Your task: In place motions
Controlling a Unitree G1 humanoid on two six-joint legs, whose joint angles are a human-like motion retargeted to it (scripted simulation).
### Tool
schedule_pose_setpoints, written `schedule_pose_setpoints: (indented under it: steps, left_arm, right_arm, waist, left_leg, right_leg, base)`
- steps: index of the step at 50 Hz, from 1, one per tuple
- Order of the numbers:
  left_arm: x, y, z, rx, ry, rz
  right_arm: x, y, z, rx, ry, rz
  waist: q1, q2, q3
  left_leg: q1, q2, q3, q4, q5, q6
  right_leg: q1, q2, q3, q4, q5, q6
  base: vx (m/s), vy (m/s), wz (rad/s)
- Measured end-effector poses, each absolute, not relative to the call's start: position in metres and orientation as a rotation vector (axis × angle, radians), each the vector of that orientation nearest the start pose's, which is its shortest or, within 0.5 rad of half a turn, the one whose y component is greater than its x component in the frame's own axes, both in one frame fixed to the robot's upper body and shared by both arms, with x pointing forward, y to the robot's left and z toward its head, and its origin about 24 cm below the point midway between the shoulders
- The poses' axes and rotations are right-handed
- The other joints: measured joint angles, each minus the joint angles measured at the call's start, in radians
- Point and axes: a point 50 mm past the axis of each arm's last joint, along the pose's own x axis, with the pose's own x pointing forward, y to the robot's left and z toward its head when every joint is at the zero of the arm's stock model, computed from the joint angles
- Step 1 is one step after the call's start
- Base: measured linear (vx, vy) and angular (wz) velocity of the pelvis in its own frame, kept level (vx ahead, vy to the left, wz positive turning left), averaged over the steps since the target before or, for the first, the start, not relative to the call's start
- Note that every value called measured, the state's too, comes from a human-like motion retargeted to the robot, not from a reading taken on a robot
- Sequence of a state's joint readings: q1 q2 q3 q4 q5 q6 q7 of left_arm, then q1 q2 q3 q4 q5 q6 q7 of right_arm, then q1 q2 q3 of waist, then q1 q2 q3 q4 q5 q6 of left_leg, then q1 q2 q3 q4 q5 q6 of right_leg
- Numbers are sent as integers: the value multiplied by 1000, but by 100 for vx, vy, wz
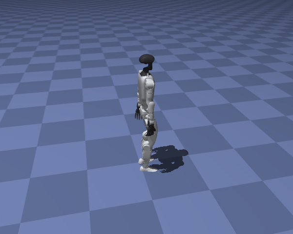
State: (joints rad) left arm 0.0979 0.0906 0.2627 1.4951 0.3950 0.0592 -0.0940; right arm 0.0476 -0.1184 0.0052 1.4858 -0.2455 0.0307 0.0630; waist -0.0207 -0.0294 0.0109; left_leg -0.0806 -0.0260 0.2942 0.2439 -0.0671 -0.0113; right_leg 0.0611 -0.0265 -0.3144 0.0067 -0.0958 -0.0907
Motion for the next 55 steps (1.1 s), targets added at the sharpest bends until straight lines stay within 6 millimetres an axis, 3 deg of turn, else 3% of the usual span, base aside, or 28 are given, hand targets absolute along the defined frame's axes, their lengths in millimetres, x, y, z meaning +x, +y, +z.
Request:
schedule_pose_setpoints:
  steps: [4,8,15,20,23,25,27,31,35,40,41,43,45,48,51,55]
  left_arm:
    - [-29,191,-179,96,1683,-57]
    - [-24,195,-179,94,1658,-45]
    - [4,202,-179,128,1582,-46]
    - [30,197,-179,138,1491,-80]
    - [48,193,-178,158,1433,-114]
    - [57,189,-177,180,1406,-147]
    - [57,184,-178,206,1402,-175]
    - [46,182,-180,243,1436,-182]
    - [23,190,-180,229,1525,-121]
    - [-19,201,-178,115,1662,53]
    - [-27,202,-177,96,1682,81]
    - [-42,205,-175,69,1718,134]
    - [-58,205,-173,54,1755,173]
    - [-80,200,-169,4,1827,213]
    - [-86,196,-168,-24,1850,224]
    - [-65,194,-173,-3,1814,152]
  right_arm:
    - [-4,-194,-180,-231,1606,148]
    - [-9,-194,-180,-231,1630,141]
    - [-12,-194,-179,-220,1650,140]
    - [-10,-199,-179,-232,1643,132]
    - [-8,-203,-178,-231,1630,124]
    - [-13,-207,-178,-222,1636,113]
    - [-22,-210,-177,-212,1657,94]
    - [-37,-214,-175,-191,1684,55]
    - [-43,-215,-174,-174,1686,37]
    - [-37,-217,-174,-197,1676,45]
    - [-33,-217,-175,-201,1663,44]
    - [-24,-217,-176,-206,1628,44]
    - [-15,-219,-176,-205,1589,49]
    - [-1,-217,-176,-220,1541,76]
    - [15,-215,-177,-222,1479,58]
    - [26,-213,-176,-204,1444,79]
  waist:
    - [15,14,-21]
    - [18,19,-22]
    - [25,18,-16]
    - [73,21,-6]
    - [84,15,10]
    - [79,-2,10]
    - [96,-23,2]
    - [124,-57,-18]
    - [93,-88,-37]
    - [82,-113,-56]
    - [100,-105,-54]
    - [146,-86,-53]
    - [191,-66,-51]
    - [199,-51,-58]
    - [152,-16,-64]
    - [103,51,-38]
  left_leg:
    - [18,5,32,-30,3,-8]
    - [27,9,46,-50,7,-13]
    - [-2,0,-1,-52,28,-15]
    - [-62,-14,-51,-36,73,-11]
    - [-98,-47,-102,-47,87,12]
    - [-113,-77,-105,-69,40,64]
    - [-108,-65,22,-96,-32,106]
    - [-53,27,433,-120,-147,69]
    - [18,113,764,-64,-157,54]
    - [36,152,683,57,-72,77]
    - [44,146,649,37,-45,46]
    - [70,120,618,-48,-47,2]
    - [100,47,580,-156,-80,29]
    - [96,37,507,-195,-70,22]
    - [79,52,473,-194,-81,36]
    - [61,108,370,-162,-88,52]
  right_leg:
    - [-14,15,34,10,16,0]
    - [-16,19,35,15,25,5]
    - [-8,14,-16,5,20,7]
    - [0,0,-124,-21,13,6]
    - [14,-20,-236,-44,2,16]
    - [19,-49,-319,-55,-4,29]
    - [20,-81,-402,-60,-9,44]
    - [22,-118,-557,-66,-20,85]
    - [40,-151,-697,-62,-18,146]
    - [68,-187,-775,-20,20,197]
    - [74,-179,-786,-11,28,199]
    - [86,-160,-796,5,45,199]
    - [104,-145,-802,19,67,198]
    - [132,-155,-839,48,127,200]
    - [146,-171,-859,115,236,176]
    - [129,-213,-745,294,351,69]
  base:
    - [12,6,-62]
    - [2,2,-13]
    - [-1,6,48]
    - [-10,11,103]
    - [-23,13,195]
    - [-17,17,273]
    - [-11,17,272]
    - [-8,15,286]
    - [0,19,289]
    - [15,24,162]
    - [19,40,65]
    - [17,36,24]
    - [21,34,20]
    - [20,34,53]
    - [10,33,136]
    - [12,26,178]
